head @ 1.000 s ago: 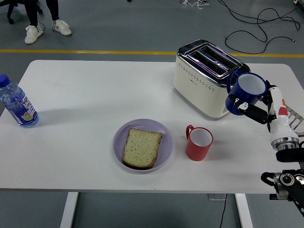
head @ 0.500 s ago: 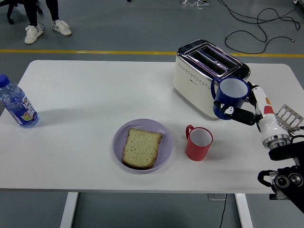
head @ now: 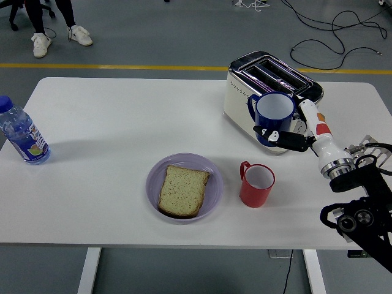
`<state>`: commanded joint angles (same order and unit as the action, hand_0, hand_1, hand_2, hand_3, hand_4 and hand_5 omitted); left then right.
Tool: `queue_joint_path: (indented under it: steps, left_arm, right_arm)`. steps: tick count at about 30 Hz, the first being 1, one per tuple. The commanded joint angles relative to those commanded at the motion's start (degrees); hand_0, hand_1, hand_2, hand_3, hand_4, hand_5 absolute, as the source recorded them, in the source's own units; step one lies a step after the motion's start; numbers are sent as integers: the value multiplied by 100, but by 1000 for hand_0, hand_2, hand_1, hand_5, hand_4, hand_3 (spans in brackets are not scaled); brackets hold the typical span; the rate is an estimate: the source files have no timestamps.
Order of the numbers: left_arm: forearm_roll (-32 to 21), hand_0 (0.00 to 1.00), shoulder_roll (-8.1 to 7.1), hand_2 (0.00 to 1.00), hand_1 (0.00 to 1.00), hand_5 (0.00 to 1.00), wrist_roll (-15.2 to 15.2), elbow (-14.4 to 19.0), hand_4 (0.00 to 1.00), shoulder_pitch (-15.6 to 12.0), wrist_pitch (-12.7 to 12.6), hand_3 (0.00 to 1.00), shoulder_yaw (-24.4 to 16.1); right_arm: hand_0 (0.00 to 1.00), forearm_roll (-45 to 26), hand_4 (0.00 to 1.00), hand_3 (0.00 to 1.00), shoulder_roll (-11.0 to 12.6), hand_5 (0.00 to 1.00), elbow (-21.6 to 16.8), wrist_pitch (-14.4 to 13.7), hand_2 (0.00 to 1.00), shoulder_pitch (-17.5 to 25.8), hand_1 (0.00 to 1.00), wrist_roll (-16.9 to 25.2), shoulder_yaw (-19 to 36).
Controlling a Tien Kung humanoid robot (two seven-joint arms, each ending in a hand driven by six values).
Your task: Pick up the cup,pour liquid into bread,place the cup on the desk
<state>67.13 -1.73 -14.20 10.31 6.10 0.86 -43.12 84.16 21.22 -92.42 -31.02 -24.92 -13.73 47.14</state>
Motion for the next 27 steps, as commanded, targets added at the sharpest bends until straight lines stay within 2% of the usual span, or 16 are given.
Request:
queue_joint_path:
  steps: [7, 14, 27]
  left_arm:
    - [-76, 654, 35, 711, 692, 920, 4, 0, 342, -84, 23, 604, 5]
    - [-125, 654, 51, 712, 692, 921, 3, 0, 342, -177, 27, 603, 28]
    - [-145, 655, 37, 713, 692, 924, -7, 0, 341, -281, 44, 604, 62]
  right_arm:
    - [389, 269, 600, 544, -68, 2, 200, -8, 502, -194, 318, -24, -389]
    - [389, 923, 599, 543, -163, 2, 638, 75, 501, -667, 317, -93, -977]
    - [399, 2490, 596, 544, -379, 2, 1390, 331, 500, -2076, 317, -425, -2593]
